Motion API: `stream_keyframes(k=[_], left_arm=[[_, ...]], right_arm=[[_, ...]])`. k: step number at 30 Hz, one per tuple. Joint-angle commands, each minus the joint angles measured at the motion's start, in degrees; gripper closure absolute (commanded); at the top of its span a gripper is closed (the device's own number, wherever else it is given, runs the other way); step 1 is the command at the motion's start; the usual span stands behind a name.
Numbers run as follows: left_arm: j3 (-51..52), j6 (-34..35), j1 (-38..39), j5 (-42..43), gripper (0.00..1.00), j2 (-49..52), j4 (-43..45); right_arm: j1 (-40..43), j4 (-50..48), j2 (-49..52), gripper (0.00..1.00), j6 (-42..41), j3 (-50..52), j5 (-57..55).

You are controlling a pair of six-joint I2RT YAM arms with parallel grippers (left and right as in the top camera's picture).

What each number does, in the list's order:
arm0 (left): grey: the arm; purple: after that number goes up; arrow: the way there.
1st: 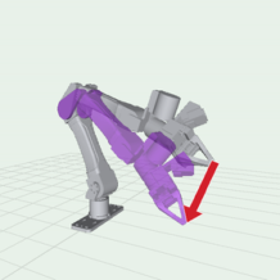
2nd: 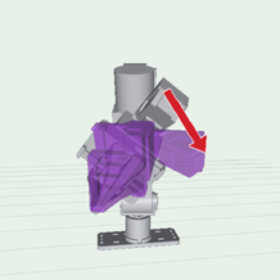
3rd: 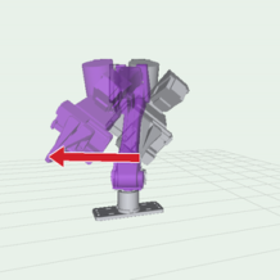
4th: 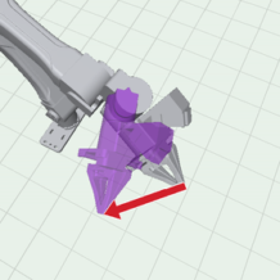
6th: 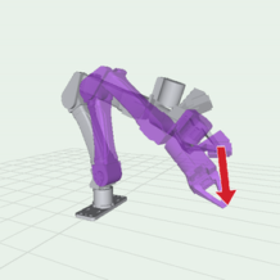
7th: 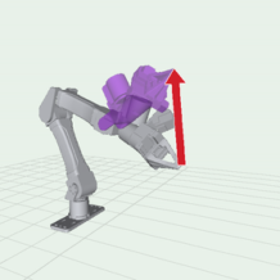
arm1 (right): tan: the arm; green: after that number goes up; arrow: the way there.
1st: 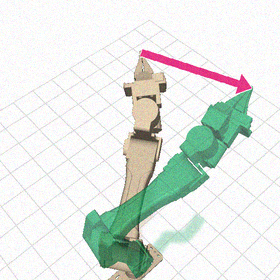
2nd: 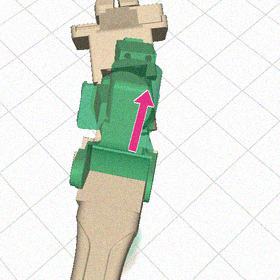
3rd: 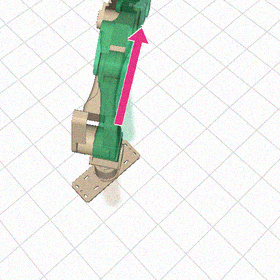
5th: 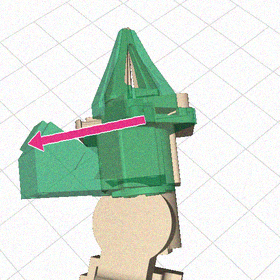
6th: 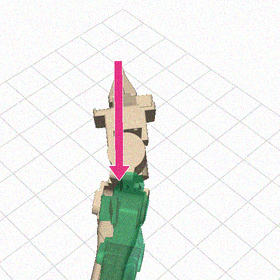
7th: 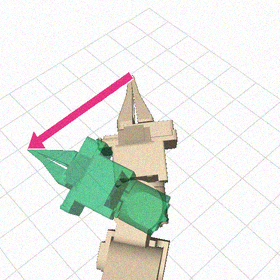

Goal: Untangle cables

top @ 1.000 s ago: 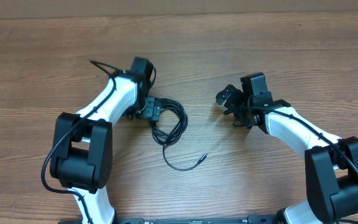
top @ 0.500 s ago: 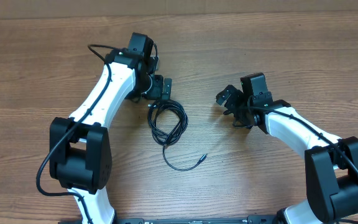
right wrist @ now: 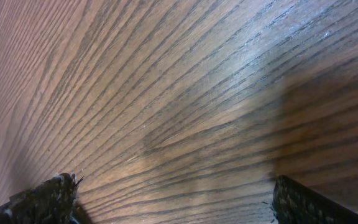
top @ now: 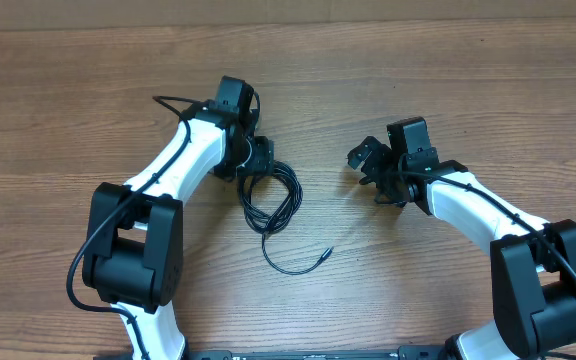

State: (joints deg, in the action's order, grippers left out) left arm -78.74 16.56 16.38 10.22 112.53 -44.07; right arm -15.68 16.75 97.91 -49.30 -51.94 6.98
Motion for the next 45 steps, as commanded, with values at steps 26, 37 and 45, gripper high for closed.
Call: stream_keyframes(k=[26,37,45], left_arm=[[-10.6,1.9,4.9,-17.8,0.50,-0.3,-15.4],[-5.0,17.0,7.7,-9.1,0.53,-0.3,-4.8],[4.1,20.3,8.8,-9.1,0.53,-0.3,5.4]], right_arm=[[-0.1,-0.4,0.2,0.82,-0.2,0.5,-0.9],[-0.1,-0.4,0.2,0.74,-0.2,0.5,-0.9],[-0.1,-0.4,0.2,0.72,-0.2,0.5,-0.9]])
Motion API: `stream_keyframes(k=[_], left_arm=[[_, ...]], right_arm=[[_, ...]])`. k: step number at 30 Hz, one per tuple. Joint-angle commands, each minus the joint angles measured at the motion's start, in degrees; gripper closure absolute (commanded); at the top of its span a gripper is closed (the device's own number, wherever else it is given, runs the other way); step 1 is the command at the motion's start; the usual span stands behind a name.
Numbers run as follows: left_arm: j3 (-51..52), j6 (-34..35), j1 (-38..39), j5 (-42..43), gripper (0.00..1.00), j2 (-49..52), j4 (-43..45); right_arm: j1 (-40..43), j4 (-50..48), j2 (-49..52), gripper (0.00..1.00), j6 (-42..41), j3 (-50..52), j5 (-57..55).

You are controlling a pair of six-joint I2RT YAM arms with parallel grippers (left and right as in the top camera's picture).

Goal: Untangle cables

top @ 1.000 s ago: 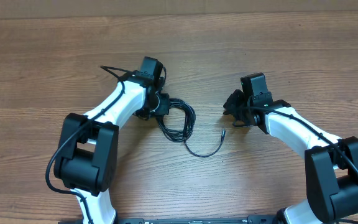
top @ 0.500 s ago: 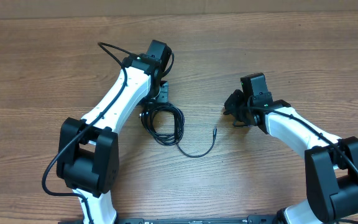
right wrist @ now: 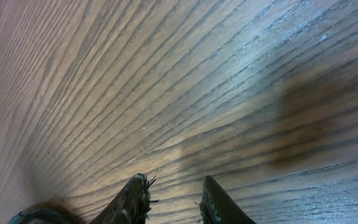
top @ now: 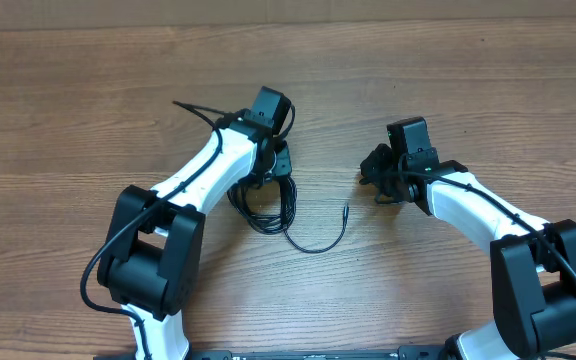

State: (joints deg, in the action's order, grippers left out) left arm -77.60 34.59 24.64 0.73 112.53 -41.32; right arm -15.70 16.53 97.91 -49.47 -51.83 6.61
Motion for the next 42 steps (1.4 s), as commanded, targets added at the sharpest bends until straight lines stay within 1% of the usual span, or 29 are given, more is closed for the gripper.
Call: stream_keyframes(k=[1,3,5,9,11,12,13,14,15,16,19,22,26,29,32,38,42], left_arm=[[3.5,2.3,0.6,0.4,0.54,-0.3,3.4],[5.5,2.3,0.6,0.4,0.62,-0.3,5.5],[6.5,2.3,0.6,0.4,0.65,-0.3,6.9],[8.2,2.3,0.6,0.4,0.66,-0.3,9.7],[8.2,2.0,0.5,0.6,0.63,-0.3,11.2],[8.2,1.1,0.5,1.9,0.63,-0.3,12.1],[8.0,0.9,0.4,2.6,0.68,-0.3,12.0],[7.0,0.9,0.4,3.2,0.68,-0.3,11.1],[5.6,1.0,0.4,3.2,0.48,-0.3,9.7],[4.6,1.0,0.4,3.2,0.46,-0.3,8.8],[2.4,1.0,0.4,3.1,0.46,-0.3,7.3],[2.3,1.0,0.5,3.1,0.46,-0.3,7.5],[2.9,1.0,0.6,-0.1,0.45,-0.3,7.5],[3.6,1.0,0.6,-1.4,0.47,-0.3,7.7],[4.2,1.0,0.6,-1.4,0.51,-0.3,8.4],[4.5,1.0,0.6,-1.4,0.51,-0.3,8.8],[4.5,1.0,0.6,-2.9,0.52,-0.3,9.0]], right_arm=[[0.0,-0.2,0.2,0.72,0.0,0.4,-0.5],[0.0,-0.2,0.2,0.72,0.0,0.4,-0.5],[0.0,-0.2,0.2,0.72,0.0,0.4,-0.5],[0.0,-0.2,0.2,0.72,0.0,0.4,-0.5],[0.0,-0.2,0.2,0.70,0.0,0.4,-0.5],[0.0,-0.2,0.2,0.69,0.0,0.4,-0.5],[0.0,-0.2,0.2,0.69,0.0,0.4,-0.6],[0.0,-0.2,0.2,0.69,0.0,0.4,-0.5],[0.0,-0.2,0.2,0.69,0.0,0.4,-0.6],[0.0,-0.2,0.2,0.69,0.0,0.4,-0.6],[0.0,0.0,0.2,0.69,0.0,0.4,-0.5],[0.0,0.1,0.2,0.69,0.0,0.4,-0.5],[0.0,0.1,0.2,0.68,0.0,0.4,-0.5],[0.0,0.0,0.2,0.66,0.0,0.4,-0.5],[0.0,0.1,0.2,0.65,0.0,0.4,-0.5],[0.0,0.0,0.2,0.64,0.0,0.4,-0.5],[0.0,0.0,0.2,0.64,0.0,0.4,-0.5]])
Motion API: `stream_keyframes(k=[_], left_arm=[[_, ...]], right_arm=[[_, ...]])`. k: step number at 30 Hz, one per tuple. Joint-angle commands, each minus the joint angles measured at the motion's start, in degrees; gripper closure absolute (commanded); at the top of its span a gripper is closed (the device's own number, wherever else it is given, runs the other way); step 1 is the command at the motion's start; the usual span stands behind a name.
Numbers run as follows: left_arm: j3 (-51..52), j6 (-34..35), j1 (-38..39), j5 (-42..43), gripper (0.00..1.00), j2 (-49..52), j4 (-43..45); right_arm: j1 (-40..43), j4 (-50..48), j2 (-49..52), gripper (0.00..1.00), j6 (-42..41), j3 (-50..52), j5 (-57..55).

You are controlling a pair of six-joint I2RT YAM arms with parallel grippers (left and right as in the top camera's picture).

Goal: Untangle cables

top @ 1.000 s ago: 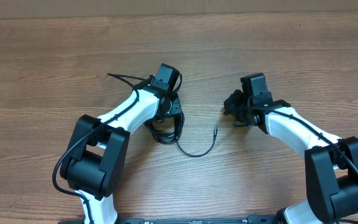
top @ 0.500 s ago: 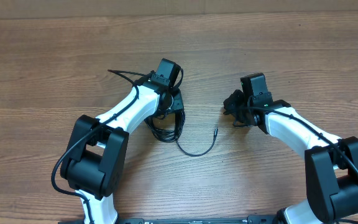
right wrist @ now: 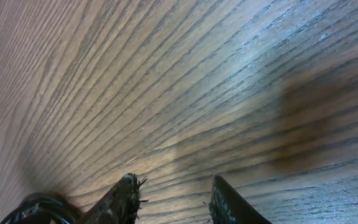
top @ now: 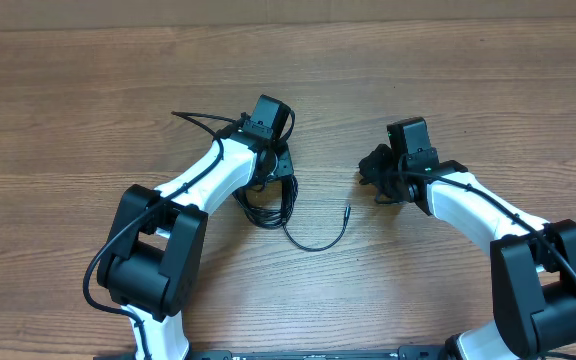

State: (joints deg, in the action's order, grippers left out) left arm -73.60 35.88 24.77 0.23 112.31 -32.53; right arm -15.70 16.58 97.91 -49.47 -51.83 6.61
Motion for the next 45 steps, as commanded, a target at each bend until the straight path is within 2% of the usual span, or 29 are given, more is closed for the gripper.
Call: stream_keyframes(k=[1,9,15,21,25,31,32,34,35,45], left_arm=[[0.5,-0.3,0.4,-2.4,0.52,-0.1,0.3],[1.1,-0.3,0.4,-2.3,0.52,-0.1,0.5],[4.3,-0.3,0.4,-2.3,0.51,-0.1,4.0],[4.5,-0.3,0.4,-2.1,0.55,-0.1,4.2],[4.5,-0.3,0.4,-2.1,0.50,-0.1,4.2],[4.5,-0.3,0.4,-2.1,0.50,-0.1,5.2],[4.5,-0.3,0.4,-2.1,0.51,-0.1,5.4],[4.5,-0.3,0.4,-2.1,0.66,-0.1,5.4],[4.5,-0.3,0.4,-2.1,0.68,-0.1,5.4],[4.5,-0.3,0.4,-1.0,0.73,-0.1,4.0]], right_arm=[[0.0,0.0,0.2,0.63,0.0,0.4,-0.5],[0.0,0.0,0.2,0.63,0.0,0.4,-0.5],[0.0,0.0,0.2,0.62,0.0,0.4,-0.5],[0.0,0.0,0.2,0.62,0.0,0.4,-0.5],[0.0,0.0,0.2,0.59,0.0,0.4,-0.5],[0.0,0.0,0.2,0.58,0.0,0.4,-0.5],[0.0,0.0,0.2,0.59,0.0,0.4,-0.5],[0.0,0.0,0.2,0.58,0.0,0.4,-0.5],[0.0,0.0,0.2,0.58,0.0,0.4,-0.5],[0.0,0.0,0.2,0.58,0.0,0.4,-0.5]])
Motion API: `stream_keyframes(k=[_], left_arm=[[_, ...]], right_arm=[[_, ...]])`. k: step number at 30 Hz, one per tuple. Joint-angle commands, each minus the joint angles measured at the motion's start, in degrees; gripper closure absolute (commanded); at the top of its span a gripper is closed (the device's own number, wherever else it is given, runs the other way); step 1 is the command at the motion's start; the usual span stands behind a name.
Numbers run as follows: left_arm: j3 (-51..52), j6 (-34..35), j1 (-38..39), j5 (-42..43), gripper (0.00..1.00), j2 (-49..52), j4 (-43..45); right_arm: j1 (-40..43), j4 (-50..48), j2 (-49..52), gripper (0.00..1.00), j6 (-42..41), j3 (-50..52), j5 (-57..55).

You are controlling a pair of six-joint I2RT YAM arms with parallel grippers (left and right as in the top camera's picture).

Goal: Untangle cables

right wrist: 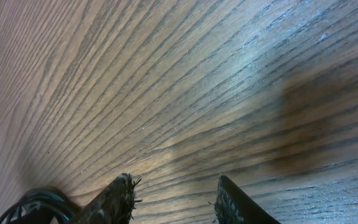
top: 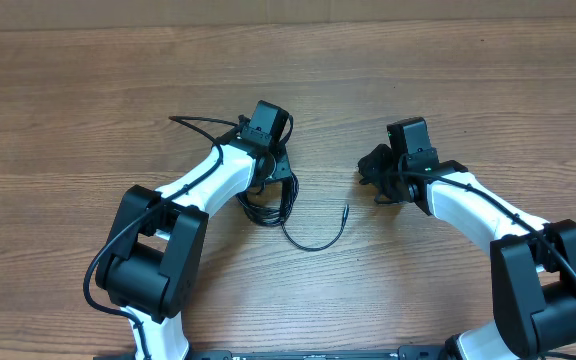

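Observation:
A black cable [top: 268,203] lies coiled on the wooden table [top: 88,80] left of centre. Its loose tail curves right and ends in a small plug [top: 346,210]. In the overhead view my left gripper [top: 271,170] sits at the top of the coil, shut on the black cable as far as I can see. My right gripper [top: 371,170] is low over bare wood to the right of the plug. In the right wrist view the right gripper [right wrist: 174,180] is open, with only wood grain between its fingertips [right wrist: 122,186].
A thin black wire [top: 193,123] sticks out to the upper left from the left arm. Dark loops [right wrist: 33,202] show in the bottom left corner of the right wrist view. Bare wood lies all around both arms.
My right gripper's jaws stand slightly wider apart. The left gripper, the coil and the tail are almost where they were.
At first the right gripper was wide open and the left one held the coil, with the tail pointing down and right. Then the coil and left gripper sat further right, the plug near the right gripper, whose jaws were nearly shut. They have widened a little twice.

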State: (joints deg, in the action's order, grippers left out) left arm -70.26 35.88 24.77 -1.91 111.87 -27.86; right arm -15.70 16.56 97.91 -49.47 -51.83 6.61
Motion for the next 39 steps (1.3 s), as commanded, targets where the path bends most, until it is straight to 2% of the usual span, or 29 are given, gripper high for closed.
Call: stream_keyframes(k=[1,5,10,14,18,21,33,37,39], left_arm=[[1.2,-0.3,0.4,1.8,0.73,0.3,-0.9],[1.2,-0.3,0.5,3.7,0.73,0.3,-2.4],[1.2,-0.3,0.7,6.5,0.90,0.3,-4.8],[1.2,-0.3,1.7,6.5,0.96,0.3,-5.8],[1.2,-0.6,3.6,7.0,0.96,0.3,-8.2],[1.2,-3.3,4.7,8.2,0.96,0.3,-10.0],[1.1,-7.9,2.2,11.0,0.89,0.3,-16.8],[1.1,-16.5,0.5,11.3,0.84,0.3,-18.7],[1.1,-19.7,-0.4,7.9,0.82,0.3,-20.2]], right_arm=[[0.0,0.0,0.2,0.58,0.0,0.4,-0.5],[0.0,0.0,0.2,0.58,0.0,0.4,-0.5],[0.0,0.0,0.2,0.58,0.0,0.4,-0.5],[0.0,0.0,0.2,0.58,0.0,0.4,-0.5],[0.0,0.0,0.2,0.58,0.0,0.4,-0.5],[0.0,0.0,0.2,0.58,0.0,0.4,-0.5],[0.0,0.0,0.2,0.58,0.0,0.4,-0.5],[0.0,0.1,0.2,0.58,0.0,0.4,-0.5],[0.0,0.1,0.2,0.58,0.0,0.4,-0.5]])
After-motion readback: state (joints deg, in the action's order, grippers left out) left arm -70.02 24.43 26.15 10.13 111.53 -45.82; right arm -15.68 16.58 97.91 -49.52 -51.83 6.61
